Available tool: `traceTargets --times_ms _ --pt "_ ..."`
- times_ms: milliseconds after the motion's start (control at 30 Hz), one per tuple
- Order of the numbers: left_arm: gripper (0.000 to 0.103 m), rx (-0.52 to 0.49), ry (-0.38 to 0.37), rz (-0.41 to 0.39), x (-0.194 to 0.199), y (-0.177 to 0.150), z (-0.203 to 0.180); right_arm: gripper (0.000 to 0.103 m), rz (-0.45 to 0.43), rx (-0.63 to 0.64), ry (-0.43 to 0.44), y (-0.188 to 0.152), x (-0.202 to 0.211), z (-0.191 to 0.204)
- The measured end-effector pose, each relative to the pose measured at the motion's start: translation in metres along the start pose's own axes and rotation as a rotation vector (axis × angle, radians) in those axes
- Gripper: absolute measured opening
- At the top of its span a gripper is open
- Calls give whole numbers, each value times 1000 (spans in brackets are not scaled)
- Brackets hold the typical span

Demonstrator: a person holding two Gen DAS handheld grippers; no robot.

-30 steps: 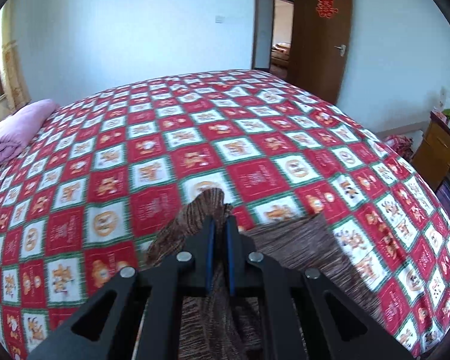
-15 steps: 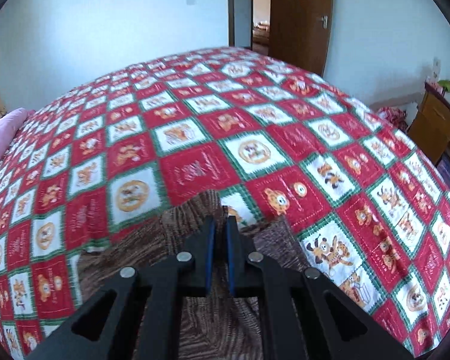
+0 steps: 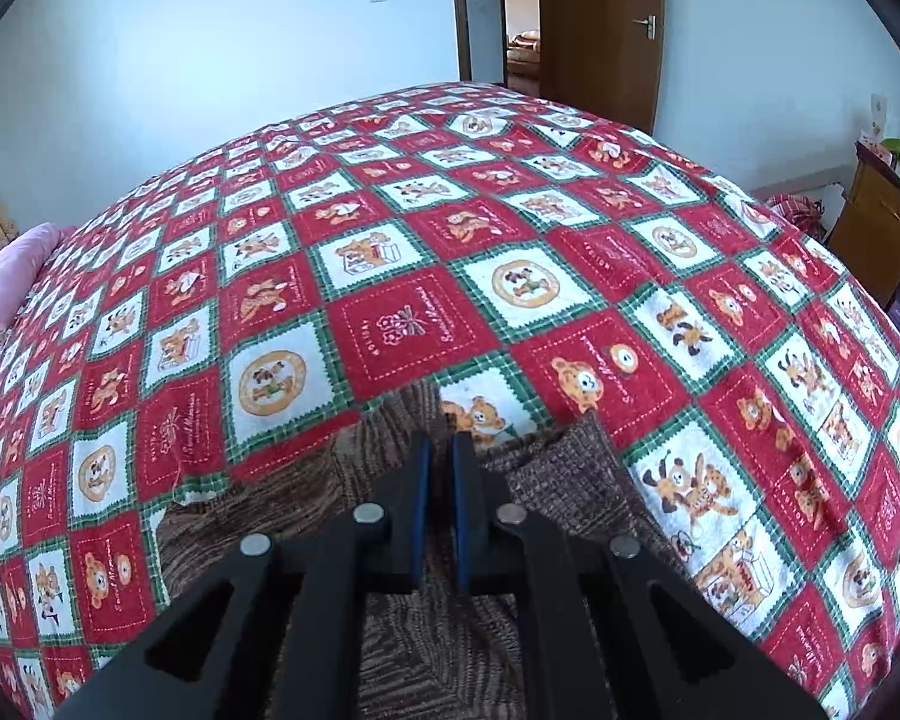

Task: Fold small clothes
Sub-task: 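Lift the held edge with both grippers and fold it over the sweater, then open both grippers to release the folded sweater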

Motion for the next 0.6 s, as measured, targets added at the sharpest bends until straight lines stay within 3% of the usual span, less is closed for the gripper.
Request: traceTargets --times_ms 133,300,400,467,533,600 --pt "8 24 -40 -35 14 7 -4 4 -26 -12 21 -2 32 -4" --pt "8 -35 -101 -101 36 24 -37 4 -40 -87 4 -15 52 -33" --pt "9 -86 -54 -71 14 21 -57 4 24 -143 -23 -32 32 -56" --pt "14 -112 34 -41 -7 15 -55 4 32 -177 -1 -38 24 -67" --pt "15 -70 20 -4 -18 8 -49 4 25 -197 16 -36 29 -70" --pt "18 -26 -11 -45 -4 5 -40 4 26 -191 10 -35 29 -71"
Point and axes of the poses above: each gripper's, at about its wrist camera, not at the fingertips, and x roughly against the way its jaws point, z to its left, y to its top, the point moved 10 cm from there along -x, roughly the way its jaws point, and after that the axes turned 5 degrees about z, right-handed, at the moved point
